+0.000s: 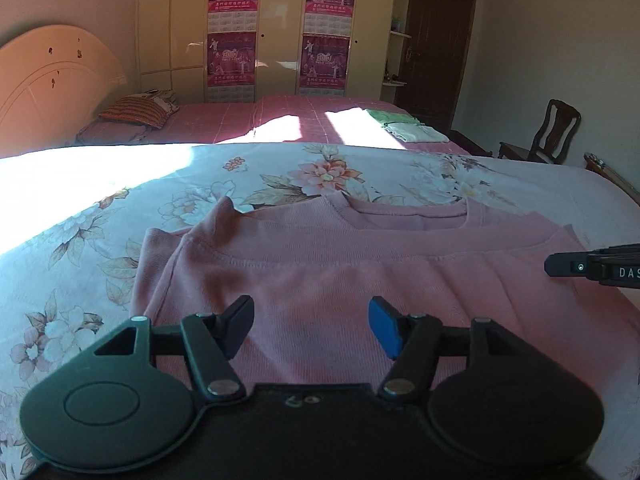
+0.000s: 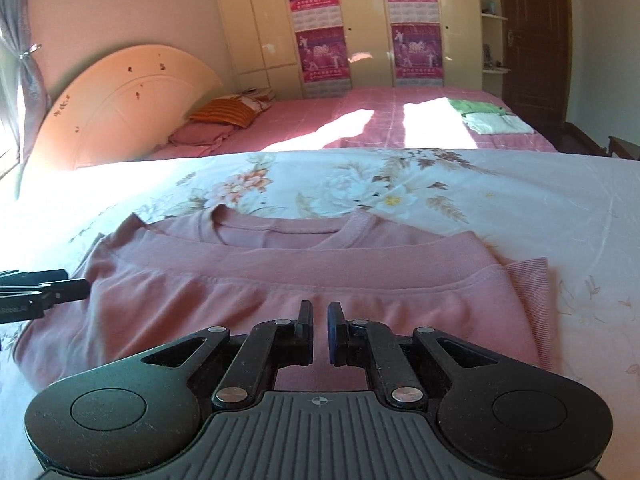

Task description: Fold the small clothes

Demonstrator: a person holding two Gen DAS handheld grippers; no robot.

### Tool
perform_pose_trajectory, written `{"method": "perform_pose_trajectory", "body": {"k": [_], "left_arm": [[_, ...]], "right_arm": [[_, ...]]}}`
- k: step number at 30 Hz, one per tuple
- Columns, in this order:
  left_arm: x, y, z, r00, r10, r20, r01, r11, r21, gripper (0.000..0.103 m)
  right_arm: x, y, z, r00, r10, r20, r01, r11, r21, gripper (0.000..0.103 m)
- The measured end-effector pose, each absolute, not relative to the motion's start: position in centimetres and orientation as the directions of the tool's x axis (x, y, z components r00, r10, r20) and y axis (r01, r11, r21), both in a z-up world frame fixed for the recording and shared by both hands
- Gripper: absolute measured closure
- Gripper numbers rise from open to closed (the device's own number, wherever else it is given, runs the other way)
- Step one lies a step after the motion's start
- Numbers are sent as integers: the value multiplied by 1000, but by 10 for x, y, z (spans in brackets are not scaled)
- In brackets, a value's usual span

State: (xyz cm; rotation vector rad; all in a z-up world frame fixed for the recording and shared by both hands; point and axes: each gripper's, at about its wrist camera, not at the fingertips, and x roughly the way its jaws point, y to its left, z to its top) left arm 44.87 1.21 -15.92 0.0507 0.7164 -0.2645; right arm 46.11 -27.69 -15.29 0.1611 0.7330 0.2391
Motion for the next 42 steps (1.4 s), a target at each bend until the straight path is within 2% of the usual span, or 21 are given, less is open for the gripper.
{"method": "perform_pose_trajectory", "body": {"k": [3, 6, 7, 8, 10, 12, 17, 19, 22, 24, 28, 31, 32, 33, 34, 42], "left_arm": [[449, 13, -182, 682, -176, -710, 228, 973, -23, 39], [441, 36, -192, 691, -161, -705, 178, 983, -50, 36], [439, 41, -192, 691, -149, -708, 166, 985, -45, 36], [437, 43, -191, 691, -147, -708, 165, 985, -44, 36], [429, 49, -186, 692, -131, -710, 147, 988, -39, 37], [421, 51, -177, 704, -141, -696, 138, 989, -61, 43], [417, 33, -169, 716, -174, -677, 171, 983, -72, 42], [420, 27, -175, 704, -174, -689, 163, 983, -81, 42], [417, 31, -186, 698, -156, -699, 136, 987, -85, 35], [415, 34, -188, 697, -149, -701, 122, 989, -88, 33], [414, 32, -185, 691, -132, -711, 116, 991, -71, 33], [414, 31, -183, 683, -124, -719, 112, 992, -65, 32], [414, 30, -183, 682, -120, -722, 109, 992, -62, 31], [414, 29, -183, 681, -115, -723, 107, 993, -56, 30], [414, 28, -183, 681, -108, -724, 106, 993, -48, 29], [416, 27, -181, 673, -85, -735, 91, 995, -31, 23]], "right_arm": [[457, -261, -172, 696, 226, -681, -155, 974, 165, 95], [449, -277, -189, 710, 185, -680, -112, 982, 150, 95], [448, -281, -191, 708, 170, -685, -95, 985, 146, 94], [445, -289, -190, 705, 181, -685, -78, 981, 178, 86], [441, -293, -182, 702, 158, -695, -40, 982, 183, 85], [434, -287, -170, 723, 174, -669, -59, 980, 191, 84], [423, -247, -149, 737, 273, -618, -161, 959, 232, 84], [422, -229, -151, 723, 296, -624, -191, 954, 232, 83], [417, -210, -161, 703, 298, -646, -225, 955, 195, 83], [413, -203, -181, 669, 268, -693, -231, 961, 149, 82], [404, -209, -189, 679, 266, -685, -217, 963, 159, 81], [404, -208, -182, 671, 273, -690, -221, 961, 166, 75], [403, -208, -179, 673, 281, -684, -221, 959, 176, 67], [403, -208, -176, 679, 286, -676, -220, 958, 184, 54], [400, -207, -171, 694, 286, -660, -219, 958, 185, 49], [416, -200, -157, 725, 296, -622, -215, 955, 203, 49]]}}
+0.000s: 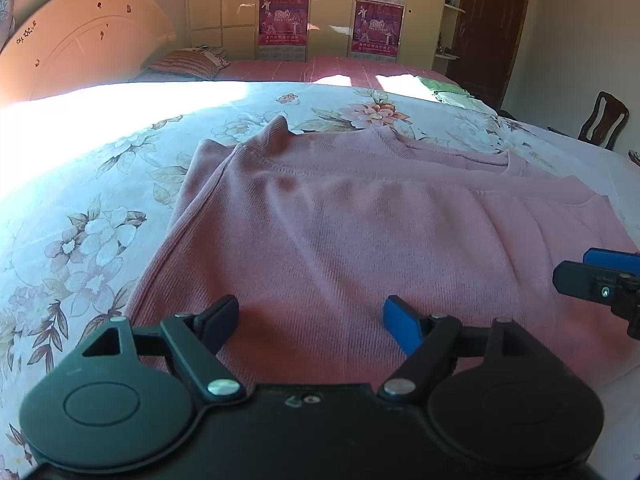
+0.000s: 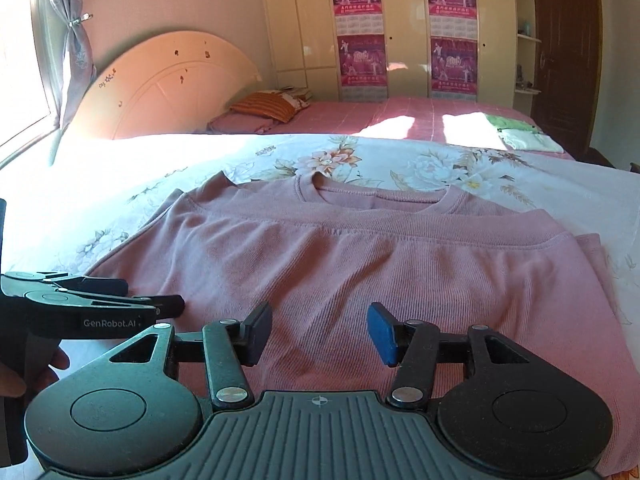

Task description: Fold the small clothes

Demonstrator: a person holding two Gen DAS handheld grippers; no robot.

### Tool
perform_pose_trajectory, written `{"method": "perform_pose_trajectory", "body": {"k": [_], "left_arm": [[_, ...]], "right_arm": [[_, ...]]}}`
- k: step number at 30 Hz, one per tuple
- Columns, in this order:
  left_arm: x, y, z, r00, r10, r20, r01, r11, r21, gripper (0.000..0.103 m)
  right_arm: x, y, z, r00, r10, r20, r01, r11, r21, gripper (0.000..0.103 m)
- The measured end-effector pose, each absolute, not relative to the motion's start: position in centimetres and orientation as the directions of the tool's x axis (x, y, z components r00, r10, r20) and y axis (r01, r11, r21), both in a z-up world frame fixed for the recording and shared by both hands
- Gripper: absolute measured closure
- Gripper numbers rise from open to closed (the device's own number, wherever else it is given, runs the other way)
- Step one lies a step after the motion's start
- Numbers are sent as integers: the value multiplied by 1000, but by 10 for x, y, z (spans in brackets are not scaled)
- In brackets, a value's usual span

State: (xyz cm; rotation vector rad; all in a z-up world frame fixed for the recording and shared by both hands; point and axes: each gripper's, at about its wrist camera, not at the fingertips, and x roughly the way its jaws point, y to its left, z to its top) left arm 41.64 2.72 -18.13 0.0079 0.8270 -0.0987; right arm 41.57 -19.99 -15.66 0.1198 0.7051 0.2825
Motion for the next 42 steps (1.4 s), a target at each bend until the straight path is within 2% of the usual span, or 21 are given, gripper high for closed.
{"method": "perform_pose_trajectory", "body": {"k": [6, 9, 11, 13, 21, 26, 29, 34, 42], "left_arm": [[416, 30, -184, 674, -87, -734, 91, 995, -35, 18], [417, 33, -186, 669, -102, -736, 94, 994, -52, 16], [415, 36, -185, 669, -111, -735, 107, 993, -53, 17], [408, 41, -178, 689, -103, -717, 94, 994, -53, 22], [371, 79, -167, 638, -191, -746, 30, 974, -224, 20], [367, 91, -183, 581, -229, -781, -35, 952, -305, 20], [367, 93, -185, 593, -245, -767, -38, 943, -330, 15], [375, 102, -190, 621, -298, -725, -105, 885, -454, 7], [396, 119, -207, 744, -330, -582, -202, 718, -666, 8]], "right_arm": [[426, -182, -161, 726, 271, -632, -210, 963, 172, 49], [430, -170, -185, 685, 222, -694, -205, 973, 109, 49], [426, -167, -192, 696, 202, -689, -213, 975, 70, 49], [423, -169, -188, 696, 203, -689, -201, 976, 84, 49], [413, -169, -176, 720, 178, -670, -105, 983, 149, 49], [408, -156, -188, 707, 113, -698, -113, 993, 46, 49], [406, -157, -186, 703, 112, -702, -100, 993, 58, 49], [404, -157, -187, 700, 108, -706, -89, 994, 63, 49], [401, -159, -186, 706, 111, -700, -67, 994, 90, 49]]}}
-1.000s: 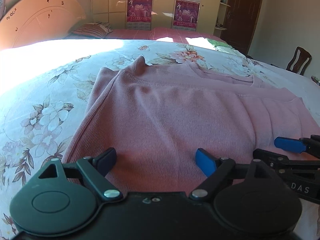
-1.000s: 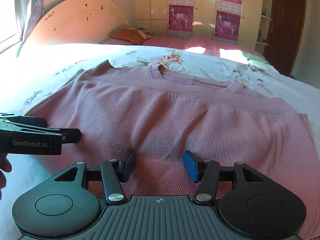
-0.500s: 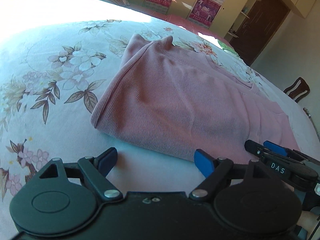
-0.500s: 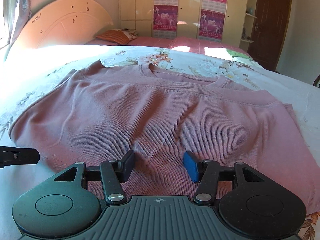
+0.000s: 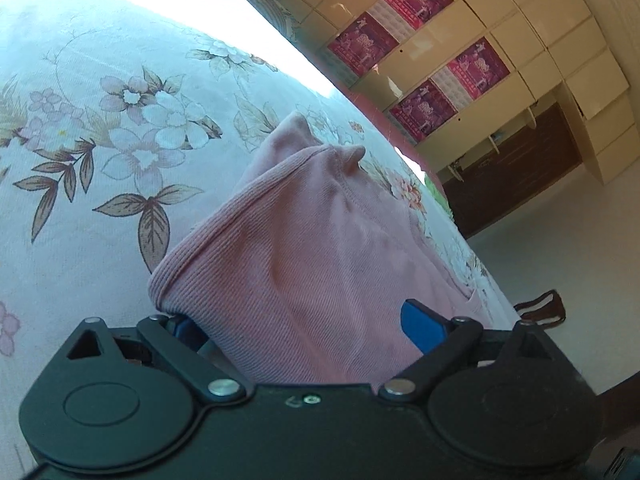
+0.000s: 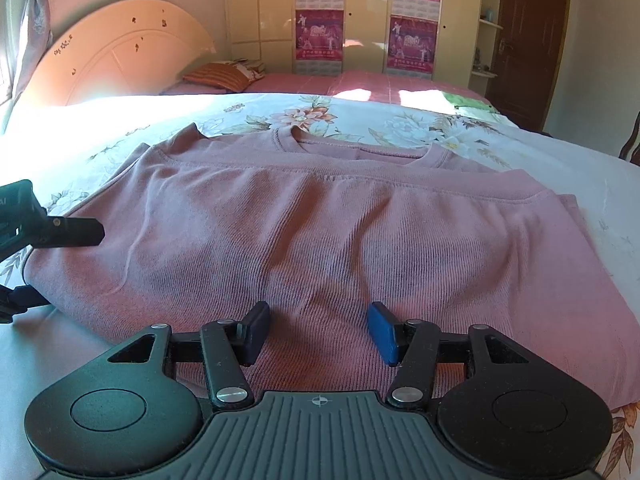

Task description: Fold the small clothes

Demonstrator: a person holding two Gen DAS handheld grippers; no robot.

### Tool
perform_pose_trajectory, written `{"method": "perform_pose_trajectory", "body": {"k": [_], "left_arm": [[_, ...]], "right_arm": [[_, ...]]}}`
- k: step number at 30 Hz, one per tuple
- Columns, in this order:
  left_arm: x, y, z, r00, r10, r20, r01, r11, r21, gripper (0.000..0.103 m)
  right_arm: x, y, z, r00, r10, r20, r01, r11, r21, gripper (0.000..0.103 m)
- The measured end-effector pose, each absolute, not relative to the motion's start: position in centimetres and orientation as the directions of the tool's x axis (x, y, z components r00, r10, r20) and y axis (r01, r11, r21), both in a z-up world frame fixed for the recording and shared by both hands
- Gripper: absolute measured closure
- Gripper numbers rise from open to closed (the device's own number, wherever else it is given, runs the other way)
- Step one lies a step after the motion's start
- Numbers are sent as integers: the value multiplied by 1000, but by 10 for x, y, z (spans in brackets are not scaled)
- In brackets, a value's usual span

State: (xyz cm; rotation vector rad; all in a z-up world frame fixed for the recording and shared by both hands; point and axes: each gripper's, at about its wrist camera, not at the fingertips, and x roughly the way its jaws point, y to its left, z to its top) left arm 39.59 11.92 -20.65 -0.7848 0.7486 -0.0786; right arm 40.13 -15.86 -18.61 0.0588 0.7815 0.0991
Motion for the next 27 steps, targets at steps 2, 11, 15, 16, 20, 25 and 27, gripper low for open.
{"method": "perform_pose_trajectory", "body": {"k": [2, 11, 15, 16, 20, 25, 27], "left_arm": [[398, 121, -212, 779, -319, -539, -216, 671, -709, 12], [411, 136, -232, 784, -311, -538, -276, 601, -750, 88], [407, 135, -223, 787, -307, -535, -252, 633, -732, 90], [408, 132, -218, 792, -301, -532, -234, 654, -719, 90], [407, 106, -179, 833, -280, -477, -97, 775, -625, 91], [402, 43, -129, 865, -332, -377, 126, 870, -477, 91], [401, 9, -116, 857, -378, -352, 211, 878, -429, 91]], "right_arm": [[402, -162, -184, 709, 120, -695, -58, 992, 112, 49], [418, -165, -164, 762, 32, -647, -13, 999, 34, 49], [429, -153, -192, 701, -1, -713, -54, 997, -55, 49], [424, -151, -198, 729, -9, -685, -69, 994, -87, 49], [426, -162, -198, 724, 32, -689, -76, 997, -33, 49], [422, -200, -180, 755, 131, -643, -53, 989, 140, 49], [415, -224, -171, 773, 148, -617, -25, 979, 203, 49]]}}
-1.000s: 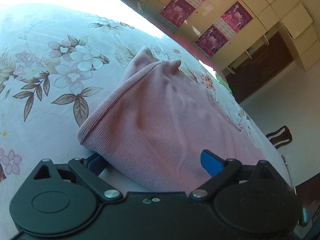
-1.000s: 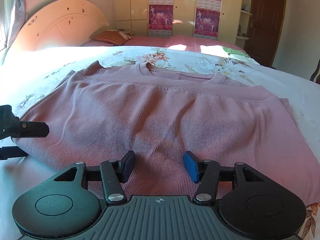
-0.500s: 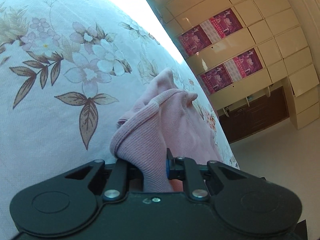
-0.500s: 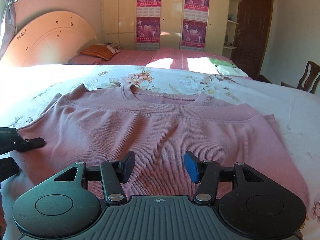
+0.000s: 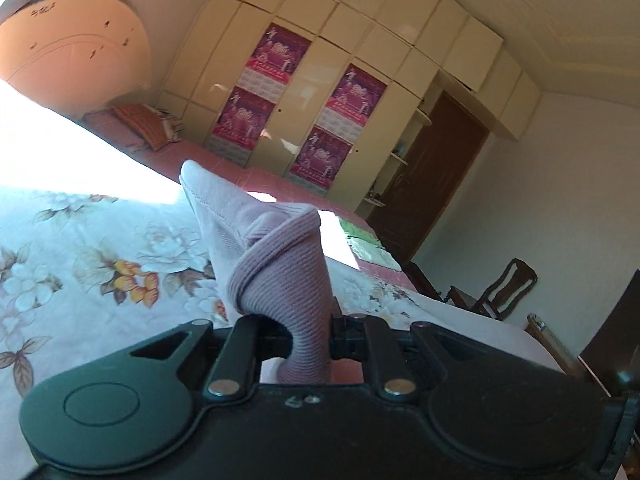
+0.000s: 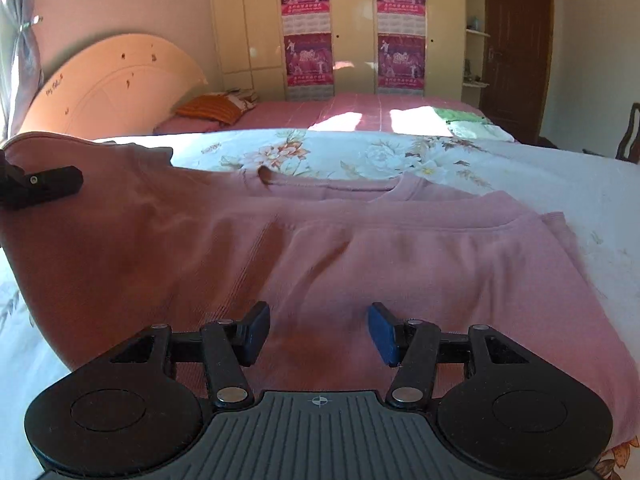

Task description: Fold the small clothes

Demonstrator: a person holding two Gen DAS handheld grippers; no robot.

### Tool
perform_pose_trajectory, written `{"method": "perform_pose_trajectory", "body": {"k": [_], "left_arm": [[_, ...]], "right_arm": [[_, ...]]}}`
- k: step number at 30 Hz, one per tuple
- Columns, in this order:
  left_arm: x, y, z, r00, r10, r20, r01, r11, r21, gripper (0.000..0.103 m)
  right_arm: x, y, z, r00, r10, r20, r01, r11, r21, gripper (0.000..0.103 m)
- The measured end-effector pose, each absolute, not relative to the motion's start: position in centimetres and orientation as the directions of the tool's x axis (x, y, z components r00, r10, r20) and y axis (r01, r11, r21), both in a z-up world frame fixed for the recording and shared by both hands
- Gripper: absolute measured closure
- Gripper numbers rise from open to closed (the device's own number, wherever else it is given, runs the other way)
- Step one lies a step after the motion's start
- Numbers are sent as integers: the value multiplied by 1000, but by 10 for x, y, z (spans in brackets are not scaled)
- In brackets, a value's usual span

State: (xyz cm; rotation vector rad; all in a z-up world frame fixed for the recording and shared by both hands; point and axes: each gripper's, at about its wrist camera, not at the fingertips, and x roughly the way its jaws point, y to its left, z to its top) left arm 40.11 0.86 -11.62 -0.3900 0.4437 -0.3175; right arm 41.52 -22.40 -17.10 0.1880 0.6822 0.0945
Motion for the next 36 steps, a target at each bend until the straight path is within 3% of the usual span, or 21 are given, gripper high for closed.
{"method": "perform_pose_trajectory", "body": {"k": [6, 10, 13, 16, 17, 18, 20, 24, 27, 30, 34, 35, 36], "left_arm": [[406, -105, -117, 762, -528, -375, 417, 843, -339, 91], [405, -175, -152, 678, -564, -471, 489, 825, -283, 91], [402, -208, -180, 636, -526, -565, 503, 838, -213, 89], [390, -219, -191, 620, -482, -619, 515, 845, -143, 75], [384, -219, -189, 620, -484, -618, 533, 838, -121, 66], [378, -219, -185, 620, -484, -618, 550, 829, -98, 46], [366, -218, -177, 627, -489, -607, 571, 818, -69, 31], [347, -202, -157, 655, -500, -566, 580, 813, -48, 31], [354, -174, -148, 745, -409, -527, 452, 891, -54, 31], [372, -146, -151, 792, -285, -539, 306, 951, -51, 31], [388, -129, -168, 777, -215, -591, 255, 967, -17, 31], [389, -128, -170, 775, -215, -595, 258, 966, -14, 30], [387, -126, -172, 772, -213, -599, 260, 966, -8, 30]], "right_arm": [[393, -305, -157, 784, 124, -609, 41, 967, 250, 49], [373, -359, -160, 770, 101, -630, 115, 950, 292, 49], [362, -386, -163, 762, 108, -639, 142, 934, 327, 49], [350, -407, -159, 763, 145, -630, 146, 910, 387, 49], [347, -413, -156, 766, 160, -623, 144, 901, 409, 49], [345, -418, -153, 767, 175, -617, 143, 892, 430, 49], [344, -426, -146, 766, 218, -605, 134, 866, 482, 49], [354, -428, -138, 758, 303, -577, 103, 819, 565, 46], [364, -417, -141, 734, 355, -579, 75, 805, 589, 25], [380, -406, -153, 693, 420, -586, 71, 769, 636, 25], [400, -400, -174, 653, 468, -595, 130, 705, 697, 25], [402, -398, -175, 652, 468, -596, 135, 702, 699, 34], [404, -396, -176, 642, 473, -603, 131, 707, 695, 64]]}}
